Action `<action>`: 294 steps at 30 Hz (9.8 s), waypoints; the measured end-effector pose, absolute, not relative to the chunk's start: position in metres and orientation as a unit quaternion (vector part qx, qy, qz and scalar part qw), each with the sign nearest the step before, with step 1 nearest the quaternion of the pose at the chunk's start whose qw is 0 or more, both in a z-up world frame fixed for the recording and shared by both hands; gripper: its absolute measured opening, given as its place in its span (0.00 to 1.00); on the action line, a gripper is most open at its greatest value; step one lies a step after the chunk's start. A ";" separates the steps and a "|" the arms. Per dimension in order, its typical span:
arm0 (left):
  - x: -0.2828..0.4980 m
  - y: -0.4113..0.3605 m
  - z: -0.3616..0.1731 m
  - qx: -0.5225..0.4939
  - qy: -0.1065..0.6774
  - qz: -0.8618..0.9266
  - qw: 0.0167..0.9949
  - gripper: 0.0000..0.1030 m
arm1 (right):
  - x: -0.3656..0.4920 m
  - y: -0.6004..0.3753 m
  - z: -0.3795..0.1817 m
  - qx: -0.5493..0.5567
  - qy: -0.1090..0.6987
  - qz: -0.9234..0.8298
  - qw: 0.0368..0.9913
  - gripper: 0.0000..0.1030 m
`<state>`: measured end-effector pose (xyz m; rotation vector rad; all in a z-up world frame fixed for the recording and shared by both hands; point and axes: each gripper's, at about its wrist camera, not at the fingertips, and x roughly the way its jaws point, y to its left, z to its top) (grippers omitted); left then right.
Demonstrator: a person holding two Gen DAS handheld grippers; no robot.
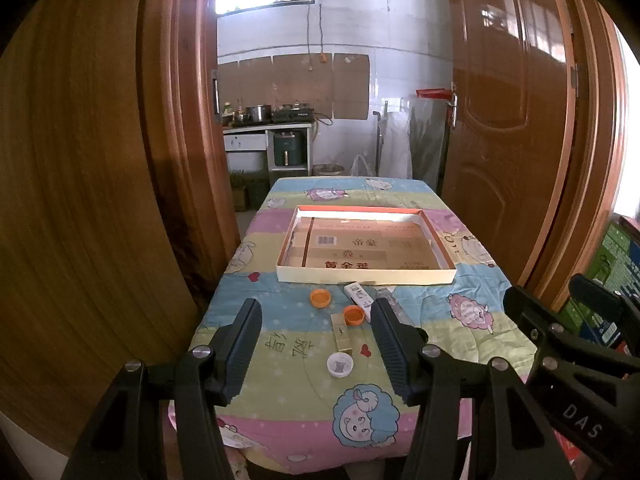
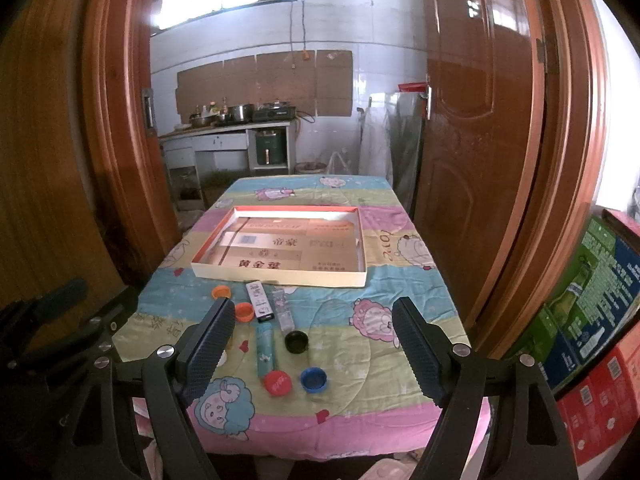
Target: Organize rigid objects
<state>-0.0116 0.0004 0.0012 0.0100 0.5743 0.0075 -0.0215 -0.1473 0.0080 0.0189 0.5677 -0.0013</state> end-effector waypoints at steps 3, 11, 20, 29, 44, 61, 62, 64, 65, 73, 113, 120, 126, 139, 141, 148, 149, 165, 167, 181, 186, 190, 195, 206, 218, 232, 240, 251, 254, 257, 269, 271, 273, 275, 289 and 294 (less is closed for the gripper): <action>-0.012 0.001 0.001 0.005 0.283 0.004 0.959 0.55 | -0.022 -0.146 0.009 0.009 0.280 0.000 0.960 0.80; -0.012 0.000 0.001 0.004 0.284 0.004 0.959 0.55 | -0.022 -0.147 0.008 0.010 0.280 0.000 0.960 0.80; -0.015 -0.003 -0.001 0.005 0.287 0.003 0.958 0.55 | -0.022 -0.146 0.008 0.010 0.281 0.000 0.960 0.80; -0.017 -0.006 0.000 0.005 0.290 0.003 0.957 0.55 | -0.024 -0.143 0.007 0.011 0.282 0.001 0.959 0.80; -0.018 -0.007 0.001 0.005 0.293 0.003 0.956 0.55 | -0.024 -0.145 0.003 0.013 0.287 0.007 0.958 0.80; 0.005 -0.003 -0.059 -0.003 0.339 -0.044 0.940 0.55 | -0.006 -0.165 -0.066 0.005 0.337 0.030 0.941 0.80; 0.007 -0.005 -0.063 -0.001 0.340 -0.046 0.939 0.55 | -0.005 -0.165 -0.071 0.003 0.341 0.030 0.939 0.80; 0.010 -0.007 -0.072 0.001 0.339 -0.048 0.940 0.55 | -0.001 -0.167 -0.086 -0.005 0.351 0.031 0.936 0.80; 0.012 -0.008 -0.075 0.001 0.337 -0.048 0.940 0.55 | 0.001 -0.168 -0.093 -0.007 0.355 0.033 0.934 0.80; 0.029 -0.010 -0.102 -0.001 0.350 -0.057 0.935 0.55 | 0.016 -0.173 -0.125 -0.007 0.375 0.054 0.925 0.80; 0.122 -0.011 -0.141 -0.032 0.409 -0.041 0.911 0.18 | 0.055 -0.170 -0.158 0.006 0.372 0.087 0.924 0.29; 0.117 -0.010 -0.134 -0.036 0.398 -0.043 0.916 0.18 | 0.054 -0.178 -0.157 0.034 0.370 0.099 0.923 0.29; 0.112 -0.007 -0.126 -0.040 0.390 -0.048 0.919 0.18 | 0.051 -0.178 -0.152 0.035 0.364 0.099 0.925 0.29; 0.103 0.001 -0.101 -0.045 0.363 -0.045 0.930 0.18 | 0.047 -0.185 -0.129 0.039 0.339 0.091 0.936 0.29; 0.102 0.001 -0.098 -0.044 0.360 -0.045 0.931 0.18 | 0.048 -0.185 -0.125 0.036 0.336 0.091 0.937 0.29; 0.098 0.001 -0.083 -0.041 0.346 -0.044 0.936 0.18 | 0.052 -0.182 -0.110 0.022 0.321 0.098 0.942 0.29; 0.098 0.002 -0.081 -0.041 0.345 -0.044 0.937 0.18 | 0.053 -0.181 -0.108 0.019 0.318 0.100 0.942 0.29; 0.117 0.005 -0.043 -0.029 0.330 -0.051 0.942 0.18 | 0.096 -0.178 -0.069 0.002 0.289 0.129 0.949 0.29; 0.124 0.005 -0.039 -0.027 0.330 -0.055 0.942 0.18 | 0.104 -0.179 -0.062 0.000 0.288 0.134 0.948 0.29; 0.201 0.003 -0.030 -0.034 0.378 -0.076 0.922 0.18 | 0.199 -0.190 -0.038 0.026 0.319 0.161 0.934 0.29; 0.233 0.002 -0.032 -0.035 0.397 -0.079 0.914 0.18 | 0.233 -0.192 -0.038 0.031 0.334 0.159 0.929 0.29; 0.258 0.000 -0.038 -0.035 0.412 -0.079 0.907 0.18 | 0.261 -0.192 -0.043 0.038 0.351 0.161 0.922 0.29; 0.285 -0.002 -0.047 -0.035 0.432 -0.084 0.897 0.18 | 0.294 -0.190 -0.051 0.048 0.373 0.165 0.912 0.29; 0.328 -0.003 -0.080 -0.038 0.475 -0.085 0.875 0.18 | 0.346 -0.180 -0.086 0.053 0.425 0.152 0.891 0.29; 0.348 -0.005 -0.112 -0.037 0.496 -0.079 0.864 0.18 | 0.369 -0.173 -0.121 0.038 0.456 0.138 0.878 0.29; 0.350 -0.008 -0.127 -0.019 0.488 -0.075 0.870 0.18 | 0.371 -0.174 -0.135 0.031 0.473 0.128 0.871 0.29; 0.347 -0.001 -0.127 -0.033 0.481 -0.083 0.872 0.19 | 0.370 -0.172 -0.138 0.024 0.471 0.125 0.873 0.30; 0.328 0.001 -0.105 -0.047 0.459 -0.088 0.883 0.52 | 0.357 -0.174 -0.133 0.015 0.458 0.123 0.880 0.47; 0.319 0.005 -0.098 -0.055 0.454 -0.094 0.884 0.52 | 0.350 -0.176 -0.130 0.013 0.452 0.121 0.884 0.47; 0.309 0.007 -0.092 -0.067 0.458 -0.113 0.879 0.52 | 0.342 -0.180 -0.125 0.018 0.443 0.117 0.888 0.47; 0.252 0.000 -0.059 -0.038 0.403 -0.103 0.908 0.52 | 0.269 -0.183 -0.090 0.009 0.396 0.112 0.911 0.47; 0.242 -0.001 -0.055 -0.034 0.396 -0.106 0.911 0.52 | 0.255 -0.184 -0.086 0.011 0.393 0.111 0.913 0.47; 0.233 0.000 -0.051 -0.034 0.391 -0.109 0.913 0.52 | 0.245 -0.183 -0.083 0.013 0.391 0.112 0.913 0.47; 0.222 0.000 -0.048 -0.030 0.385 -0.110 0.916 0.52 | 0.233 -0.182 -0.080 0.015 0.388 0.108 0.915 0.47; 0.150 0.021 -0.028 -0.047 0.341 -0.082 0.935 0.52 | 0.152 -0.168 -0.069 0.004 0.367 0.108 0.924 0.47; 0.128 0.028 -0.028 -0.050 0.332 -0.069 0.940 0.52 | 0.124 -0.167 -0.065 0.011 0.360 0.111 0.926 0.47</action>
